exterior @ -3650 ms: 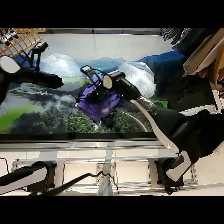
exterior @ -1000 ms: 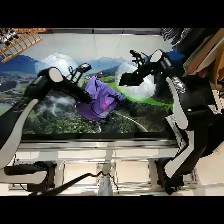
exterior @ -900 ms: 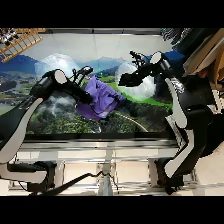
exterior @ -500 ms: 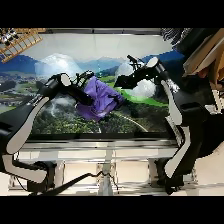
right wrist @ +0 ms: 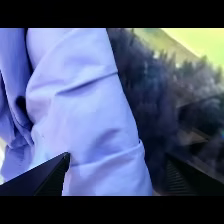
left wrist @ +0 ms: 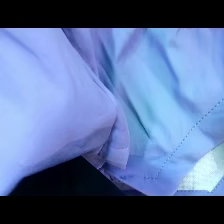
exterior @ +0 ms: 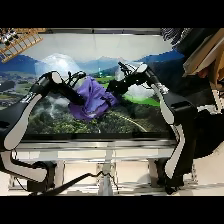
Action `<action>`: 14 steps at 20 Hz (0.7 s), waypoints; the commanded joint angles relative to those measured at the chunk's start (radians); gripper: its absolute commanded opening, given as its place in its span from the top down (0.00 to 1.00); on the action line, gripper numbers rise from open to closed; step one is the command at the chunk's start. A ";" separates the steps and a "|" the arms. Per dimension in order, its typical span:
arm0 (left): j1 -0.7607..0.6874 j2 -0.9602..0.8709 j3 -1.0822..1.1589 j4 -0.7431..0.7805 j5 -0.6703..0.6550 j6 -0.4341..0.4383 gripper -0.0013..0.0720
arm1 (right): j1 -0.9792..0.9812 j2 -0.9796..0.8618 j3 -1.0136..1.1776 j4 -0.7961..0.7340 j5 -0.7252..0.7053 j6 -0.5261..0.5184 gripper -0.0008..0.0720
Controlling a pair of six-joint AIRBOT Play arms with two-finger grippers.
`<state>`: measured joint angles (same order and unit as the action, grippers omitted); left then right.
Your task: Fold the clothes and pants, and hang the long-sleeved shirts on hangers.
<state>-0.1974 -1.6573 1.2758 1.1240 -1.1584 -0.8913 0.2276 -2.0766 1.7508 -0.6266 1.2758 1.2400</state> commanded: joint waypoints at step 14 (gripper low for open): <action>0.016 0.011 0.002 -0.002 -0.089 0.062 0.97 | 0.129 -0.181 0.253 0.111 0.192 0.136 0.97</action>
<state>-0.1818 -1.6554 1.2758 1.1225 -1.2366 -0.8303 0.3435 -2.2471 1.9541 -0.5053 1.4410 1.3582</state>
